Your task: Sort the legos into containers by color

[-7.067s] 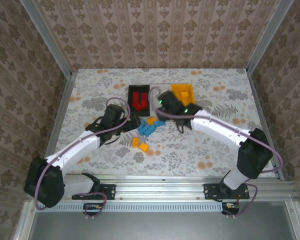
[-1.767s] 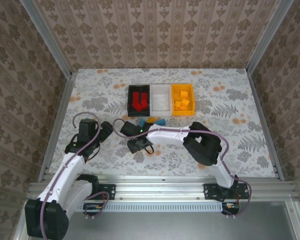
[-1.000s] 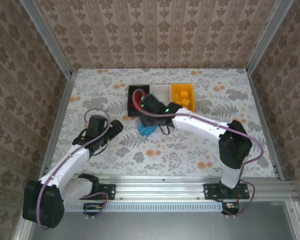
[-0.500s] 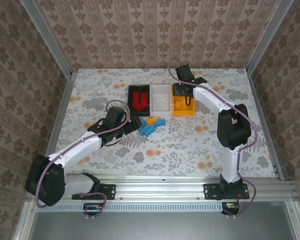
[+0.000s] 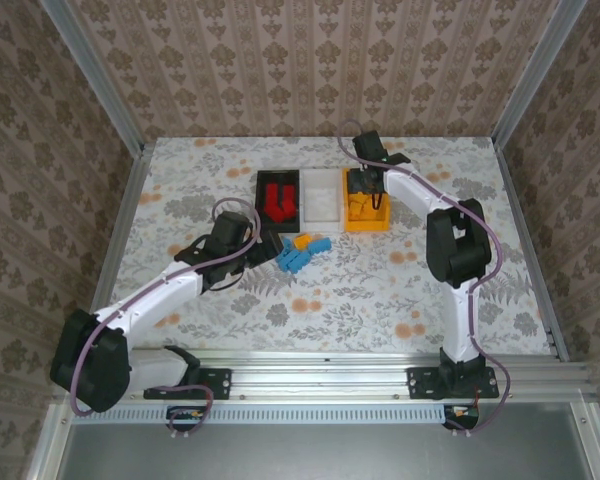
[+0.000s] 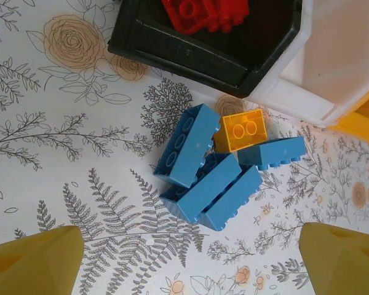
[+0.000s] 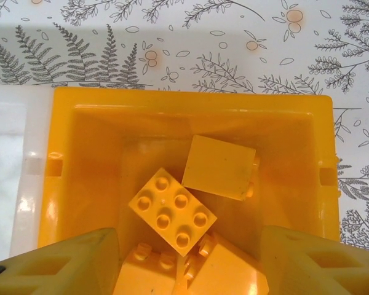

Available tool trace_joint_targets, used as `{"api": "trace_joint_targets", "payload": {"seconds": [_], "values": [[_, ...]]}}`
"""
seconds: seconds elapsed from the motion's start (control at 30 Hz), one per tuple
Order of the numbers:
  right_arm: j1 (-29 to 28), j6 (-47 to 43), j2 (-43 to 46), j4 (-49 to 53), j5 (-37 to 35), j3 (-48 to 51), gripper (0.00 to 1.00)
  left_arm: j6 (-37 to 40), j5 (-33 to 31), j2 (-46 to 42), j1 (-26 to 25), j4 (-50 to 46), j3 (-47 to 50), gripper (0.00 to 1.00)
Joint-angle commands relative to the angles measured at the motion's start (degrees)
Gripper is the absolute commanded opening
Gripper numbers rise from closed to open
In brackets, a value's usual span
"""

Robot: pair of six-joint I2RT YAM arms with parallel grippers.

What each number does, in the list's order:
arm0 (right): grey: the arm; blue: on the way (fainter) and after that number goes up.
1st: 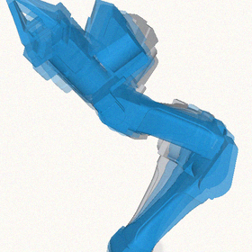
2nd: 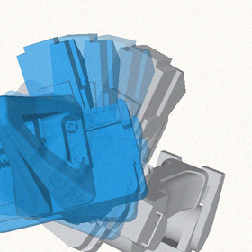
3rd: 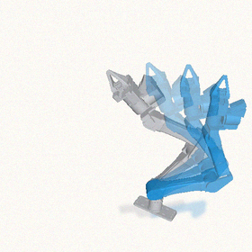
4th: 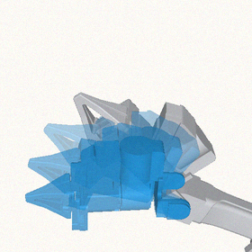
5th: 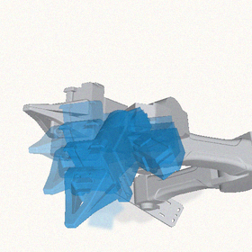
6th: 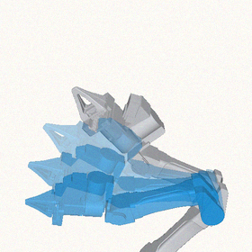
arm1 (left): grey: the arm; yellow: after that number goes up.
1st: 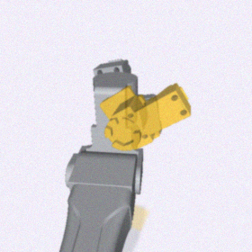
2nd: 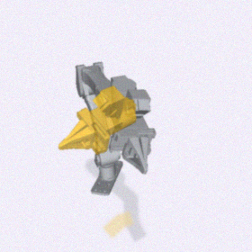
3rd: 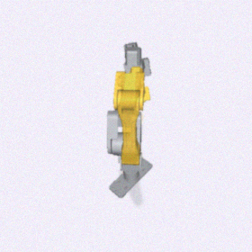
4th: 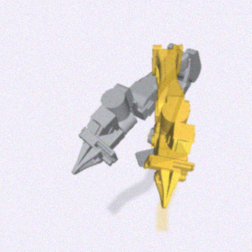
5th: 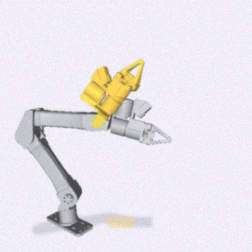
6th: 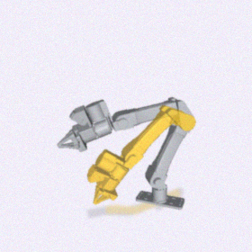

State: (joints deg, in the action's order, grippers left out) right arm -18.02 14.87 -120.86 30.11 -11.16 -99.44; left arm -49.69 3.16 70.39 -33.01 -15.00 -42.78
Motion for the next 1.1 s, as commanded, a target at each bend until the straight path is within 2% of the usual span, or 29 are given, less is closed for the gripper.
{"api": "trace_joint_targets", "payload": {"seconds": [0.0,0.1,0.2,0.4,0.5,0.63,0.83,0.97,1.07], "values": [[-3.41,-0.11,8.73,-0.79,-0.45,4.11,0.62,1.78,-1.53,-1.27,0.55,-2.15,-1.39,0.92],[-10.72,1.00,16.20,-4.90,-2.66,12.55,0.62,1.66,-2.07,-2.76,2.50,-2.64,-0.32,0.92],[-18.57,3.09,19.64,-7.05,-6.02,18.37,0.60,0.96,-2.22,-5.61,5.35,-2.95,1.76,0.92],[-26.39,5.51,16.82,-7.37,-6.75,20.35,0.58,0.51,-2.73,-10.77,10.75,-3.07,6.20,0.91],[-26.44,6.08,17.28,-7.94,-6.68,22.11,0.58,3.91,-2.54,-9.47,10.15,-3.75,4.83,0.87],[-24.86,6.85,19.73,-7.78,-6.70,25.53,0.56,8.26,-2.84,-3.22,7.29,-6.37,0.13,0.80],[-20.27,9.03,25.22,-8.11,-4.29,33.58,0.54,18.57,-7.22,9.70,-3.59,-10.44,-10.95,0.59],[-15.56,11.27,30.61,-9.23,-1.36,39.60,0.52,26.27,-15.63,19.52,-11.80,-15.20,-20.36,0.57],[-12.30,13.19,33.37,-11.17,3.21,43.25,0.50,29.52,-18.45,26.38,-14.47,-17.67,-27.15,0.52]]}}
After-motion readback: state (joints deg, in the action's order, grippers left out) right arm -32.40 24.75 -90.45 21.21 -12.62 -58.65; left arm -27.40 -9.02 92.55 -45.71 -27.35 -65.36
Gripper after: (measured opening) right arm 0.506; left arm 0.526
